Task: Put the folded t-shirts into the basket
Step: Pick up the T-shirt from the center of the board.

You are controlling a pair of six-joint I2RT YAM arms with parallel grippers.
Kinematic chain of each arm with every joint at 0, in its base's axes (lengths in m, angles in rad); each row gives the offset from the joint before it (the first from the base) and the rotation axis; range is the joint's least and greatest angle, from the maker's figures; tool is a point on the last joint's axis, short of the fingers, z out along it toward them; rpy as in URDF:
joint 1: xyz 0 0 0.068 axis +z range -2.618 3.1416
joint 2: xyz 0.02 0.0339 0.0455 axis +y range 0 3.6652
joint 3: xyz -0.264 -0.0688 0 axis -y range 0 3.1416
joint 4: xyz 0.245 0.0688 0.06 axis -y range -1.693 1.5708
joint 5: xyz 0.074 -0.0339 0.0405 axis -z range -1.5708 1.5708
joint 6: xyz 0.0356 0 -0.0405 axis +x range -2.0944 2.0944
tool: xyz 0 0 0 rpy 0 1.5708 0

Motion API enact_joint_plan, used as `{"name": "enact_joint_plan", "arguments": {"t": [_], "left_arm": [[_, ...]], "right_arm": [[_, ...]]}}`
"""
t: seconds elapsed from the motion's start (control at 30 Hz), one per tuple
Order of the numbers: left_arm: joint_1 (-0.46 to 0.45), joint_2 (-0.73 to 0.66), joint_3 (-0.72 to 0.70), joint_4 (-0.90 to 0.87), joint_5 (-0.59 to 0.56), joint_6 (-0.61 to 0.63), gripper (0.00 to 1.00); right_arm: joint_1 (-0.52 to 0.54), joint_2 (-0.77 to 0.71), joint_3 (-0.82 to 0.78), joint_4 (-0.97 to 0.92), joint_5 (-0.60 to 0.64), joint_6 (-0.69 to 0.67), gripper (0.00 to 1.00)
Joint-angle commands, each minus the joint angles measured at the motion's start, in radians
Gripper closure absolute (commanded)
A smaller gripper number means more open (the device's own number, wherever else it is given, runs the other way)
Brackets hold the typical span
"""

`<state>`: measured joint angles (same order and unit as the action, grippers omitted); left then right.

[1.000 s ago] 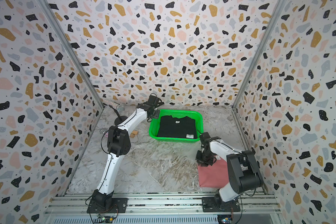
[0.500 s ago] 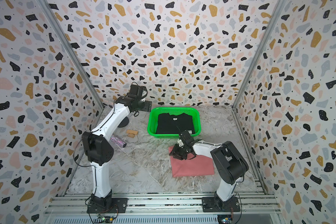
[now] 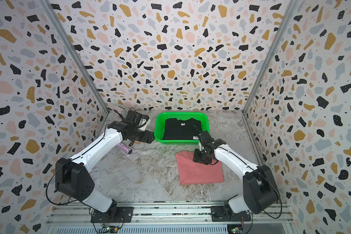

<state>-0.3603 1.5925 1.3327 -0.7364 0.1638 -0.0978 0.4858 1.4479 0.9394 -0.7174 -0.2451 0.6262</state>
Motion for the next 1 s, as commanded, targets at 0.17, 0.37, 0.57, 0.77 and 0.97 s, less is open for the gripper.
{"name": "enact_joint_plan", "arguments": {"t": [0.17, 0.37, 0.57, 0.77, 0.97], "left_arm": [[-0.014, -0.039, -0.171, 0.062, 0.223, -0.017, 0.08], [-0.015, -0.024, -0.234, 0.115, 0.259, -0.028, 0.06], [-0.040, 0.031, -0.238, 0.153, 0.258, 0.003, 0.06], [-0.118, 0.074, -0.236, 0.191, 0.258, 0.061, 0.06], [-0.159, 0.126, -0.228, 0.259, 0.312, 0.088, 0.00]], "right_arm": [[0.127, 0.122, -0.069, -0.002, -0.100, -0.061, 0.63], [0.241, 0.169, -0.012, 0.120, -0.268, -0.040, 0.64], [0.284, 0.092, -0.029, 0.267, -0.430, 0.030, 0.59], [0.139, -0.127, -0.052, 0.079, -0.315, -0.050, 0.50], [-0.238, -0.283, -0.120, -0.110, -0.249, -0.128, 0.35]]}}
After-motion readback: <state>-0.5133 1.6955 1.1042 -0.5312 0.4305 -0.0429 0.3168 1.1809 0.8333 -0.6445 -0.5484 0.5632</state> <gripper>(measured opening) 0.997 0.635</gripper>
